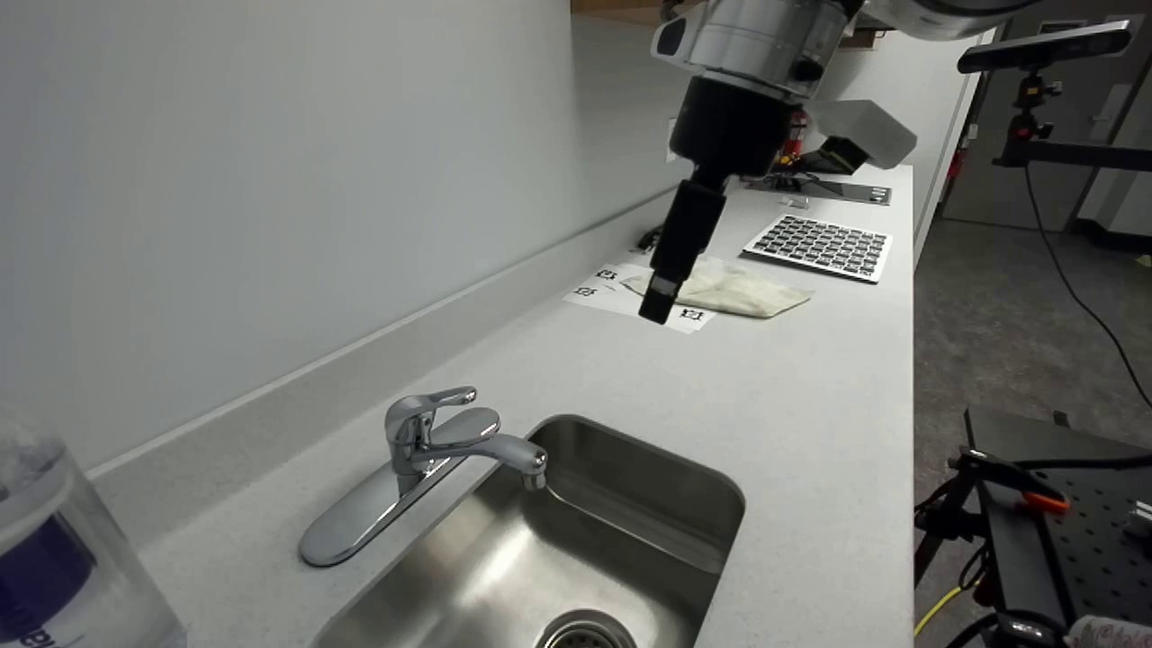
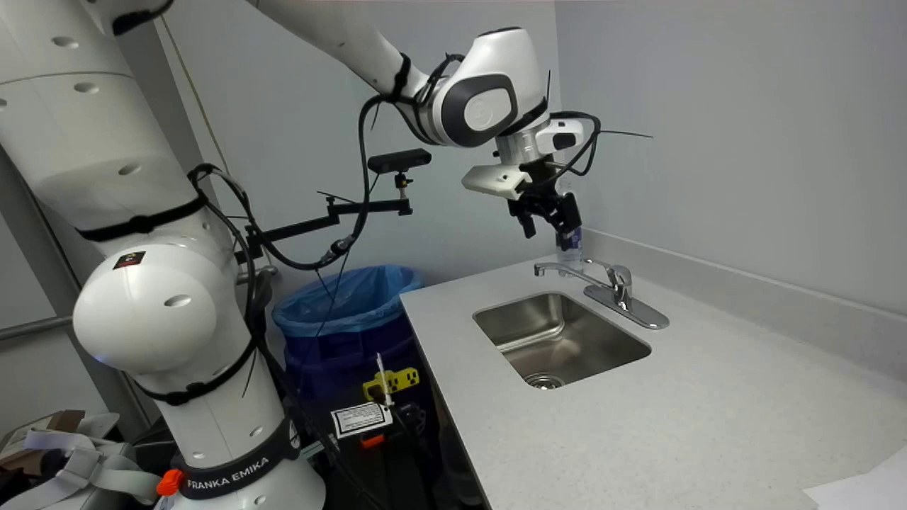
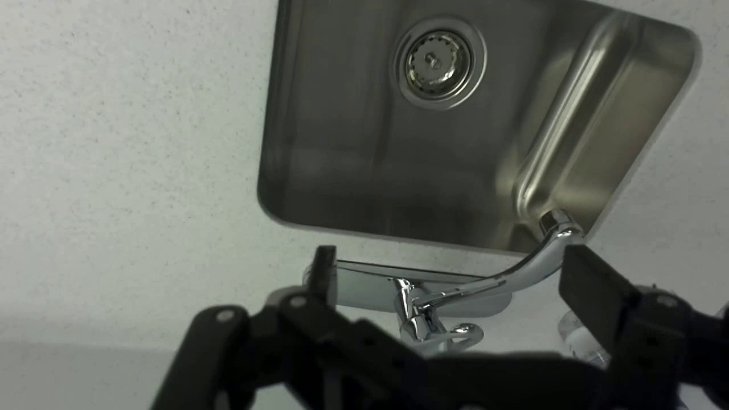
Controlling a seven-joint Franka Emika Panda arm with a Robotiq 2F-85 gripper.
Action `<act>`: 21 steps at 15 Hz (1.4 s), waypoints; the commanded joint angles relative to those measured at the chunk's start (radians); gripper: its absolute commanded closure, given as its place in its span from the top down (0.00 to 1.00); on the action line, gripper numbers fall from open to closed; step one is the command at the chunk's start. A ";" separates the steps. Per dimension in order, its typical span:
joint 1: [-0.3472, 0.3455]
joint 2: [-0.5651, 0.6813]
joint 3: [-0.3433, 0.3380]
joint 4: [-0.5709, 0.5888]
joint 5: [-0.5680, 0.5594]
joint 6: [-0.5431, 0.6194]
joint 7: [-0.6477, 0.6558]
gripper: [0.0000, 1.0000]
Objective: Move the tap nozzle to the right
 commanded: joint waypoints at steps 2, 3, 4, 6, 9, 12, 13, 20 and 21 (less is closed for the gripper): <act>0.006 0.160 0.037 0.103 0.005 0.118 -0.009 1.00; 0.008 0.192 0.049 0.123 -0.001 0.140 -0.003 1.00; 0.010 0.219 0.060 0.144 -0.001 0.157 -0.001 1.00; 0.012 0.270 0.082 0.182 -0.002 0.184 -0.001 1.00; 0.016 0.339 0.104 0.233 -0.019 0.227 0.024 1.00; 0.016 0.400 0.113 0.275 -0.019 0.262 0.051 1.00; 0.017 0.419 0.115 0.287 -0.020 0.269 0.058 1.00; 0.028 0.503 0.125 0.332 -0.021 0.270 0.087 1.00; 0.030 0.511 0.127 0.332 -0.020 0.269 0.091 1.00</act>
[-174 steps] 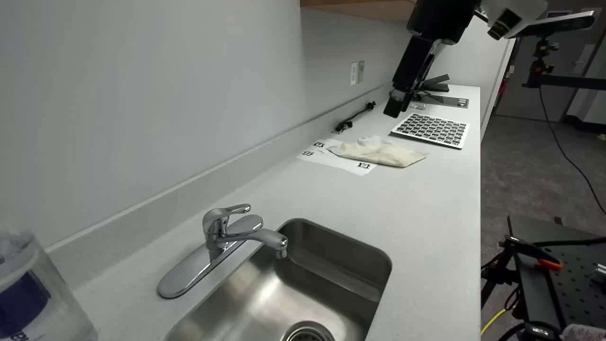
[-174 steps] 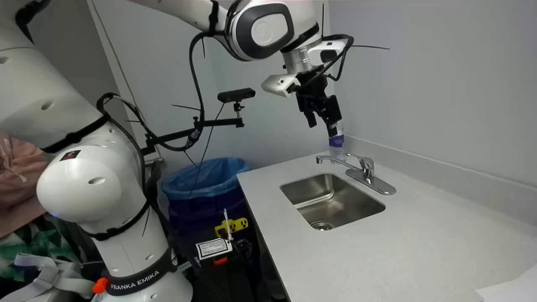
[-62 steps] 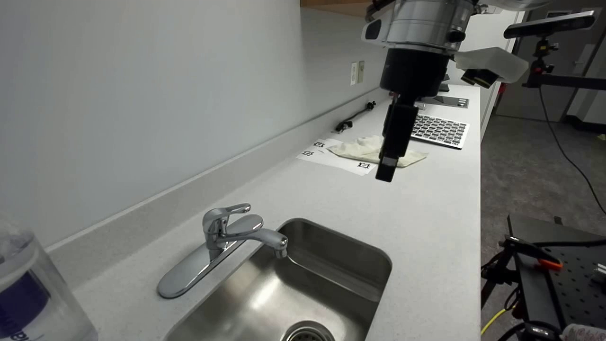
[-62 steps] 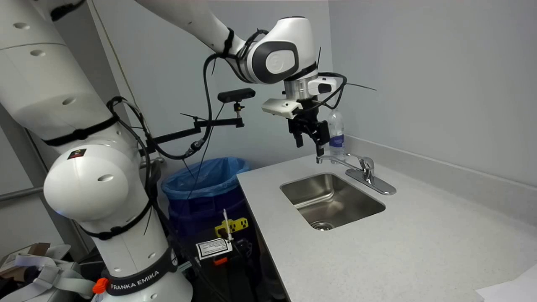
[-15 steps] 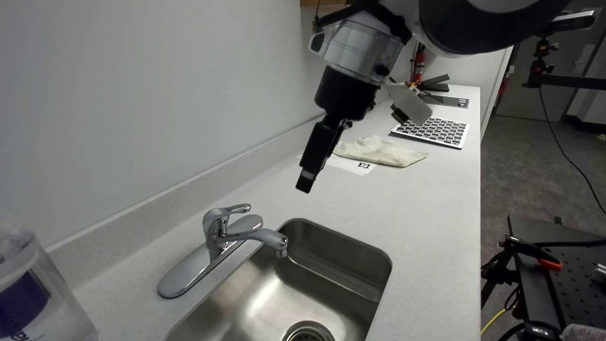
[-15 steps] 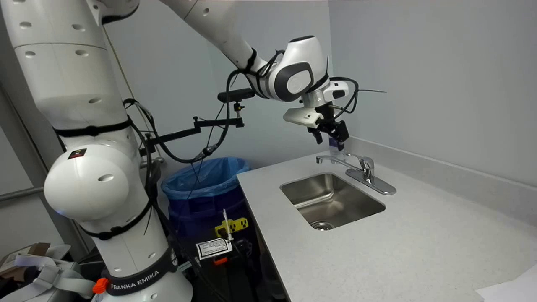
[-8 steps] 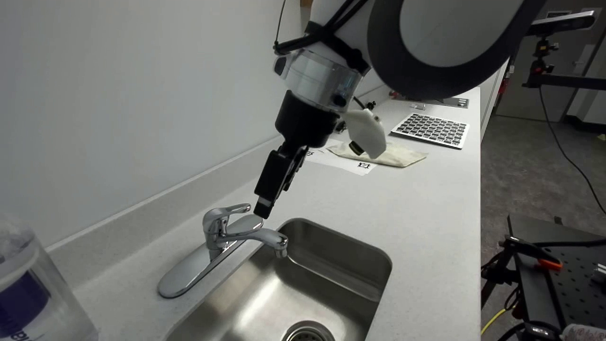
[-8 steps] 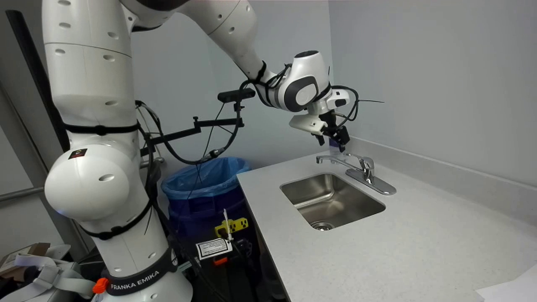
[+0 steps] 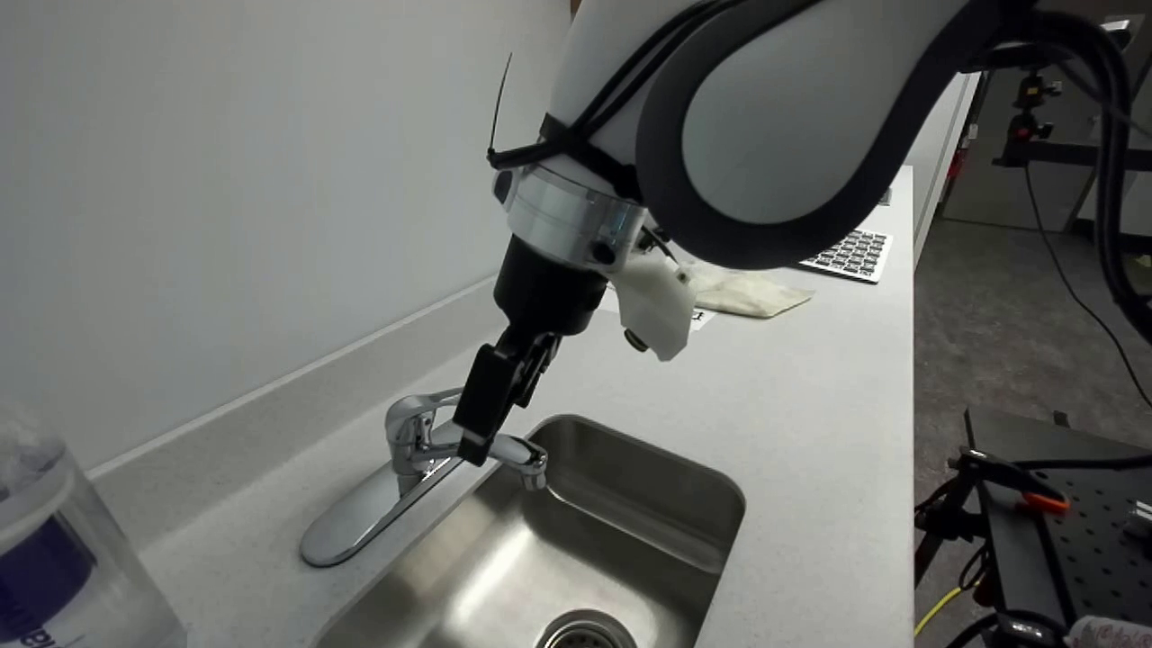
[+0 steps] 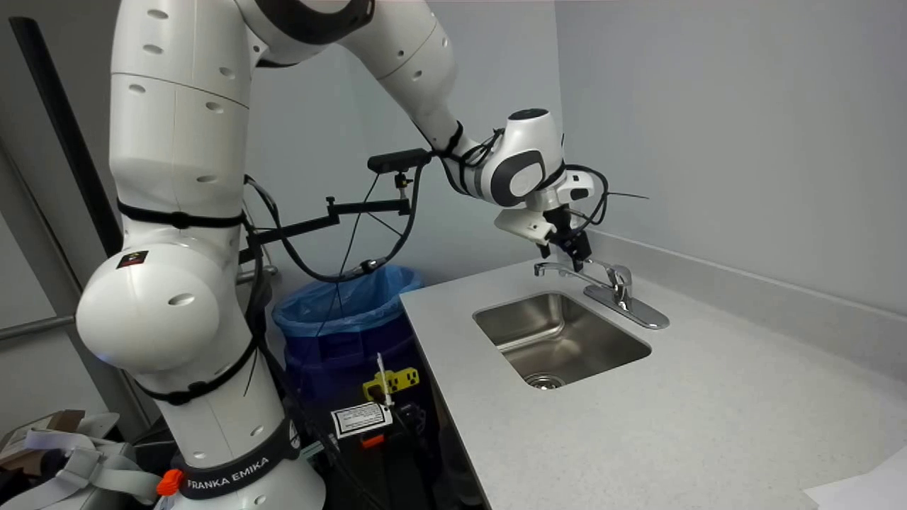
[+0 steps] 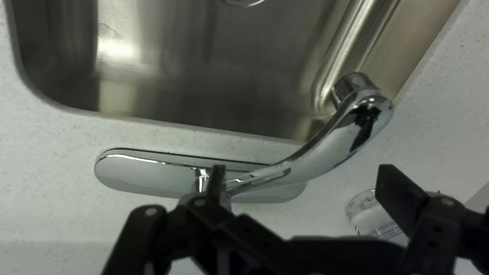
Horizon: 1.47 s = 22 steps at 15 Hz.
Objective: Move the tap nozzle to the right
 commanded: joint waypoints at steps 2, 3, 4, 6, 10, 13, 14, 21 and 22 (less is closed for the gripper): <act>0.016 0.049 0.005 0.019 -0.016 0.015 0.045 1.00; 0.019 0.052 0.003 0.013 -0.019 0.015 0.049 1.00; 0.023 0.055 -0.002 0.009 -0.026 0.017 0.052 1.00; 0.024 0.059 -0.007 0.006 -0.033 0.019 0.055 1.00; 0.016 0.048 -0.020 -0.014 -0.039 0.023 0.054 1.00; 0.007 0.033 -0.032 -0.040 -0.042 0.024 0.052 1.00; 0.005 0.025 -0.036 -0.051 -0.042 0.028 0.053 1.00; -0.015 -0.038 -0.082 -0.131 -0.057 0.034 0.078 1.00; -0.020 -0.048 -0.095 -0.143 -0.063 0.035 0.080 1.00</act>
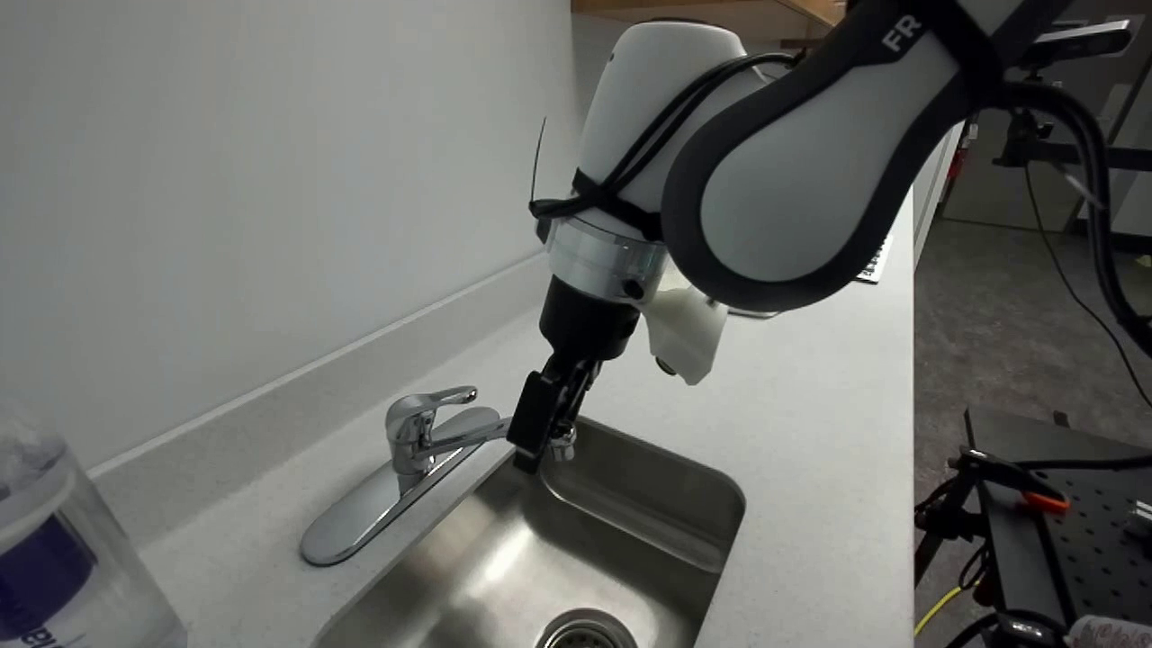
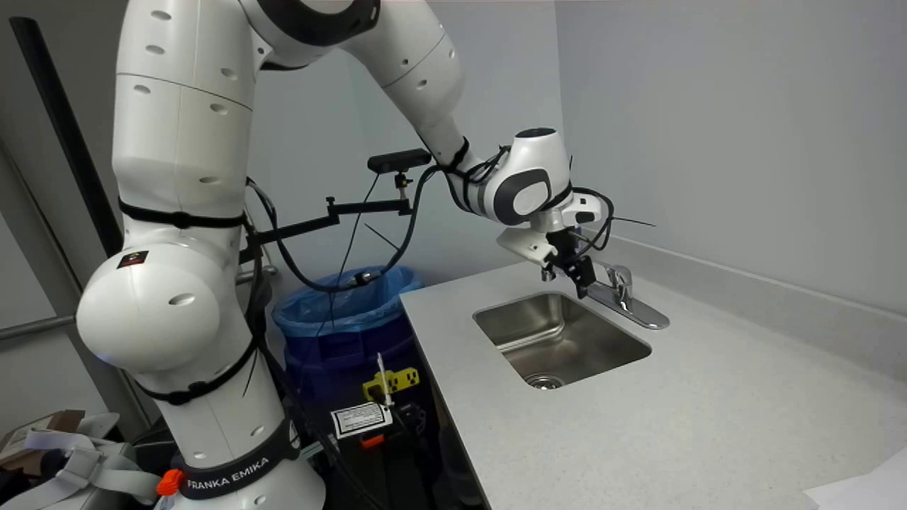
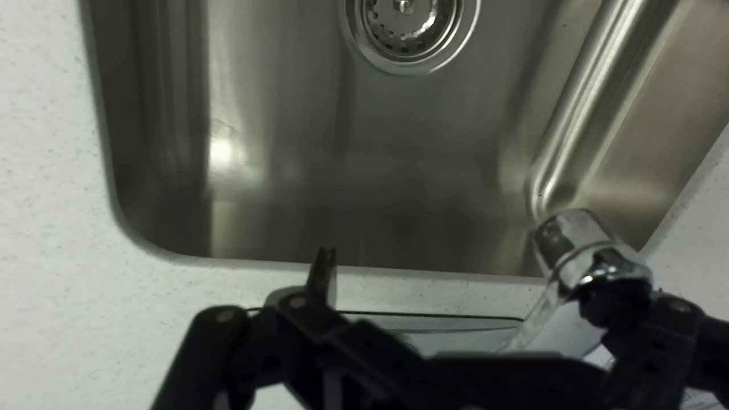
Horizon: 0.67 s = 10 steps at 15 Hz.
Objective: Move the tap nozzle to the right
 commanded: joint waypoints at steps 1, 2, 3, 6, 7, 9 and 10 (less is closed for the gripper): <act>-0.029 -0.070 -0.048 -0.086 -0.044 0.031 0.023 1.00; -0.033 -0.078 -0.062 -0.092 -0.055 0.029 0.024 1.00; -0.039 -0.086 -0.077 -0.096 -0.067 0.028 0.026 1.00; -0.052 -0.097 -0.121 -0.090 -0.108 0.022 0.034 1.00; -0.056 -0.098 -0.135 -0.085 -0.123 0.019 0.038 1.00; -0.062 -0.098 -0.160 -0.074 -0.150 0.016 0.047 1.00; -0.066 -0.097 -0.172 -0.066 -0.162 0.012 0.050 1.00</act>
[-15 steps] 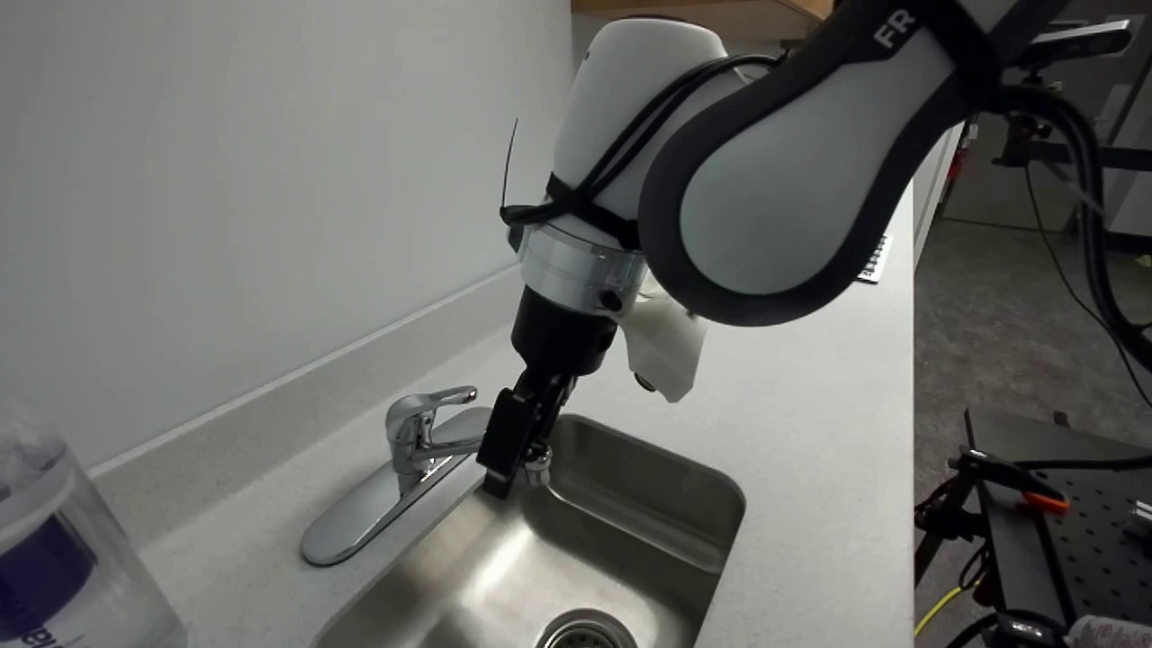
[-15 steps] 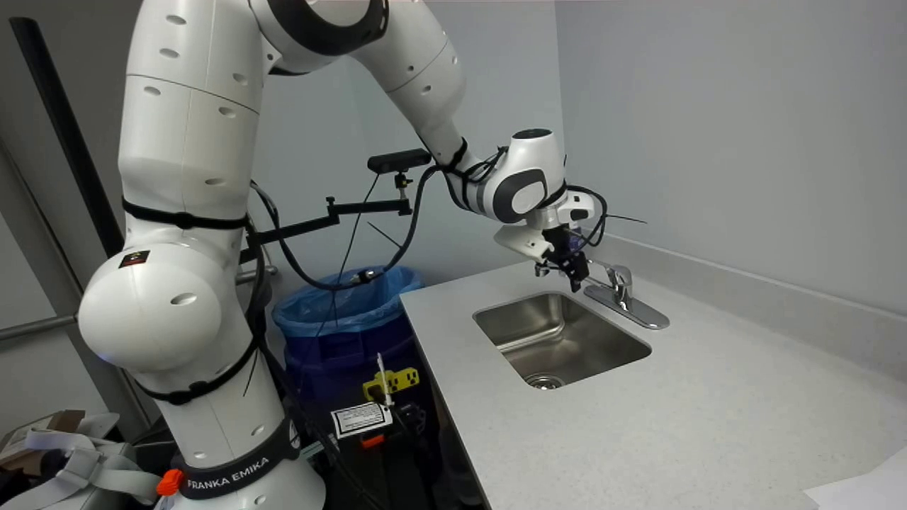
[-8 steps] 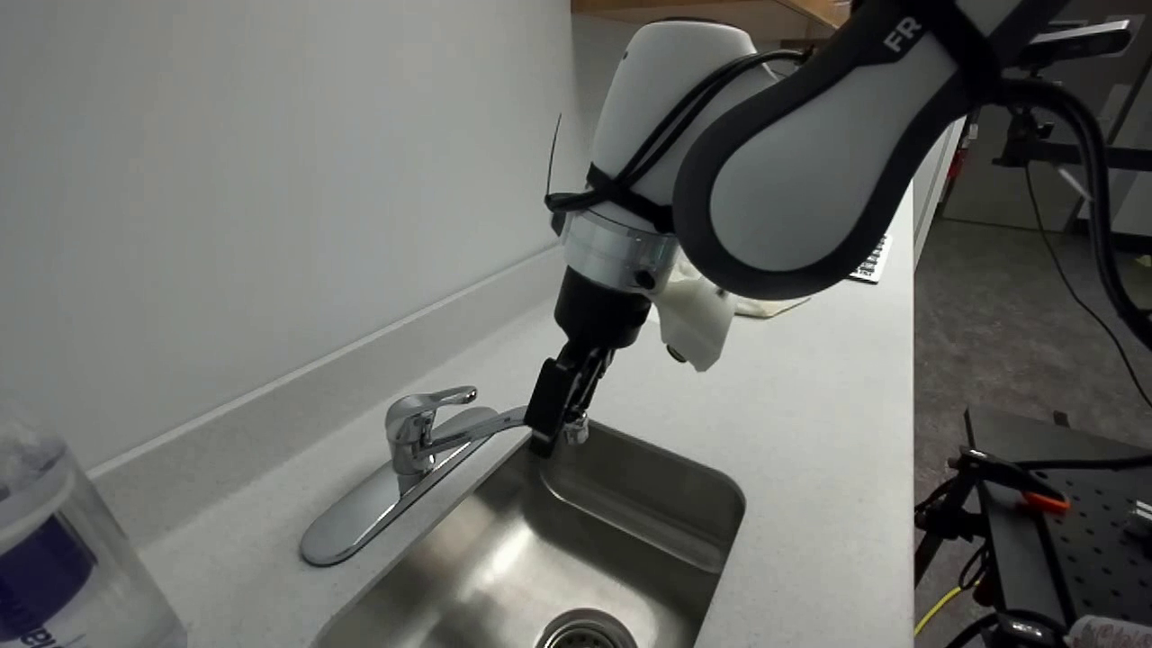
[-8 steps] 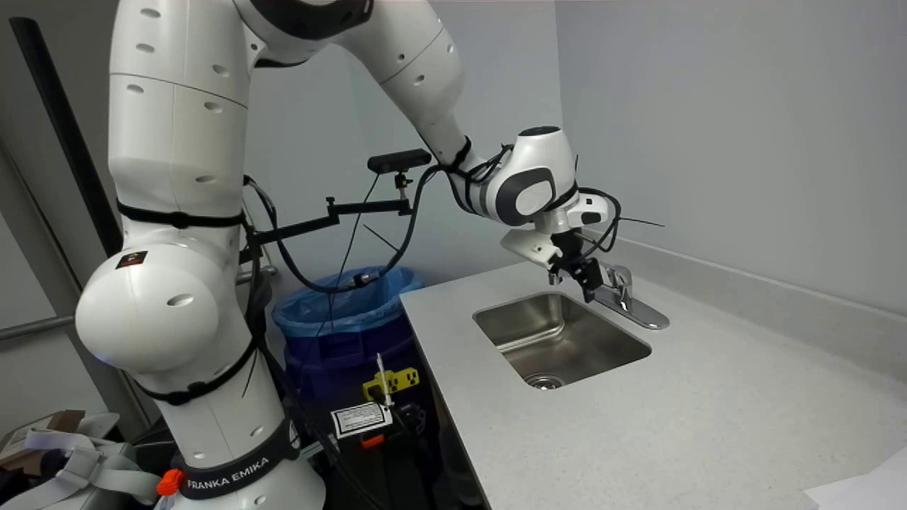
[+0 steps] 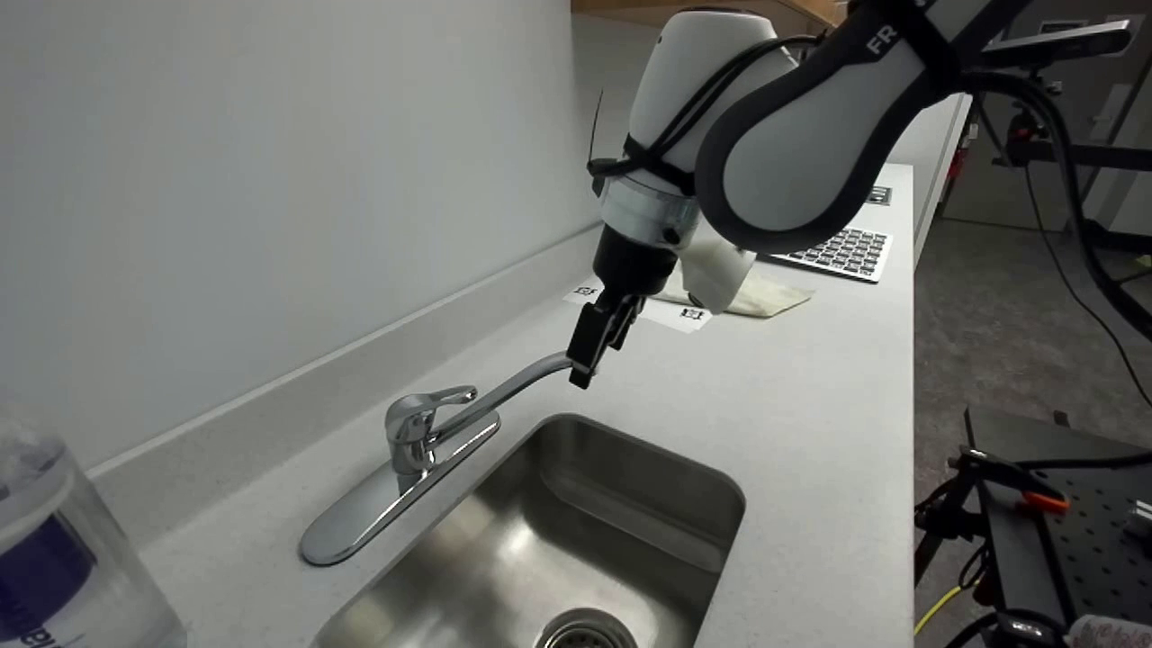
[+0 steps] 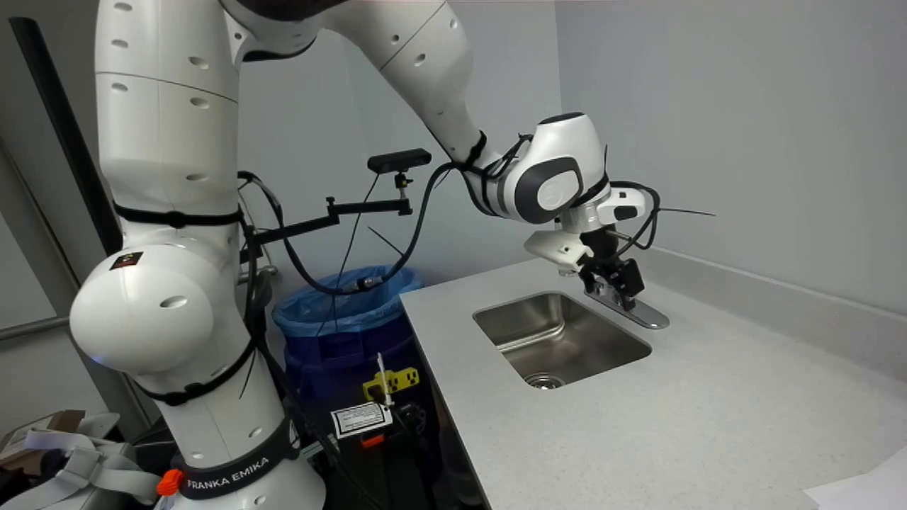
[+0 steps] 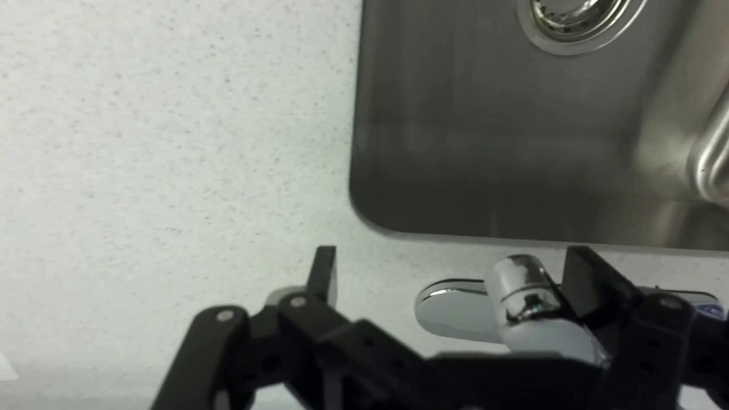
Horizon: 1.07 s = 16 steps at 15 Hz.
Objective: Move the tap nozzle to the right
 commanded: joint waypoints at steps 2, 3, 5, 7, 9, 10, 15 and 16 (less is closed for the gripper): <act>-0.030 -0.024 -0.054 0.007 -0.074 0.005 0.039 1.00; -0.032 -0.018 -0.064 0.016 -0.083 0.003 0.044 1.00; -0.037 -0.004 -0.082 0.039 -0.100 0.000 0.051 1.00; -0.039 0.011 -0.104 0.064 -0.123 -0.001 0.062 1.00; -0.044 0.024 -0.121 0.097 -0.135 -0.003 0.077 1.00; -0.047 0.025 -0.124 0.109 -0.135 -0.003 0.083 1.00; -0.038 -0.025 -0.111 0.101 -0.128 0.007 0.107 1.00; -0.041 -0.044 -0.094 0.089 -0.112 0.005 0.101 1.00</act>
